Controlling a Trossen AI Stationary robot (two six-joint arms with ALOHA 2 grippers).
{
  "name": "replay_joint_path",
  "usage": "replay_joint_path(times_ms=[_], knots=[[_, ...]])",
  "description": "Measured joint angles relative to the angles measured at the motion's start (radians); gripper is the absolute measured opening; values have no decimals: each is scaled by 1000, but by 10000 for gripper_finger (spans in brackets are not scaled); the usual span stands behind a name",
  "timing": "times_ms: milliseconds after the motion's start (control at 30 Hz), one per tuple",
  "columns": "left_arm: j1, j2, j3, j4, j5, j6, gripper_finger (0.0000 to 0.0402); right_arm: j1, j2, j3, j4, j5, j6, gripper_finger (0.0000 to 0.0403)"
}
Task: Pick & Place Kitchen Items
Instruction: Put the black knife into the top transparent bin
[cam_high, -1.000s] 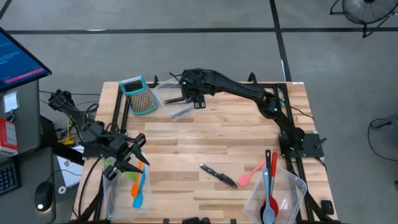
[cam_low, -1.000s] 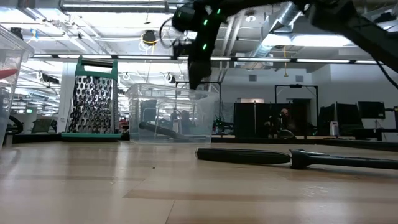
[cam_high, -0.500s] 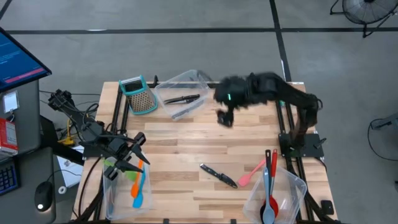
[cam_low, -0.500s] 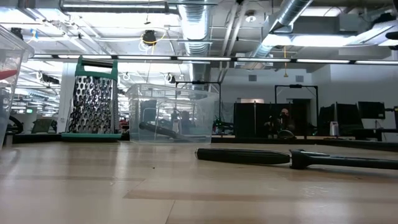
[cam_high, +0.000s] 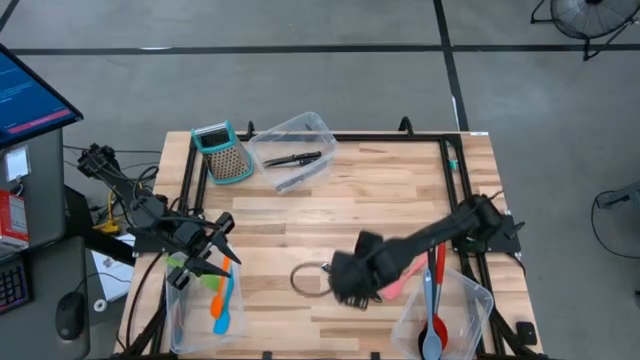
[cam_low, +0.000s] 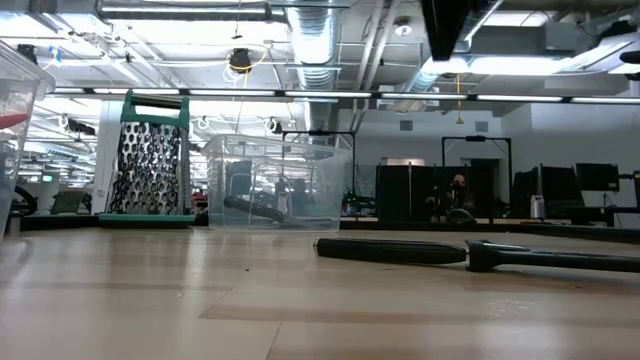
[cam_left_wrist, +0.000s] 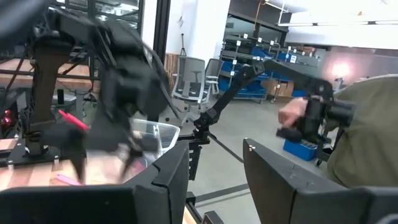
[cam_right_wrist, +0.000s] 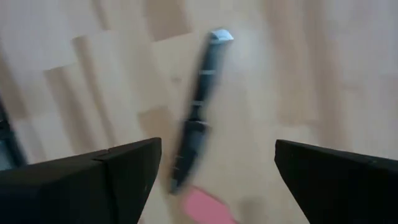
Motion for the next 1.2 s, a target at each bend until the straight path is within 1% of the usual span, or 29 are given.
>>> replay_joint_path(times_ms=[167, 233, 333, 467, 633, 767, 967, 1033, 1100, 1200], knots=[[0, 0, 0, 5, 0, -1, 131, 25, 27, -107, 194, -65, 7, 306], [0, 0, 0, 8, 0, -2, 131, 14, 27, -153, 195, -64, 7, 306], [0, 0, 0, 10, 3, -18, 131, -13, 27, -222, 244, -63, -4, 306], [0, 0, 0, 9, 28, -19, 131, -46, 27, -294, 322, -72, -61, 306], [0, 0, 0, 9, 29, -19, 131, -83, 27, -398, 494, -144, -101, 306], [0, 0, 0, 9, 29, -19, 131, -104, 27, -471, 560, -181, -115, 306], [0, 0, 0, 8, 31, -18, 131, -125, 21, -577, 686, -271, -117, 305], [0, 0, 0, 7, 32, -17, 131, -125, 18, -595, 693, -265, -113, 298], [0, 0, 0, 5, 32, -17, 131, -125, 19, -609, 697, -252, -95, 281], [0, 0, 0, 5, 31, -17, 131, -124, 21, -614, 687, -210, -76, 232]])
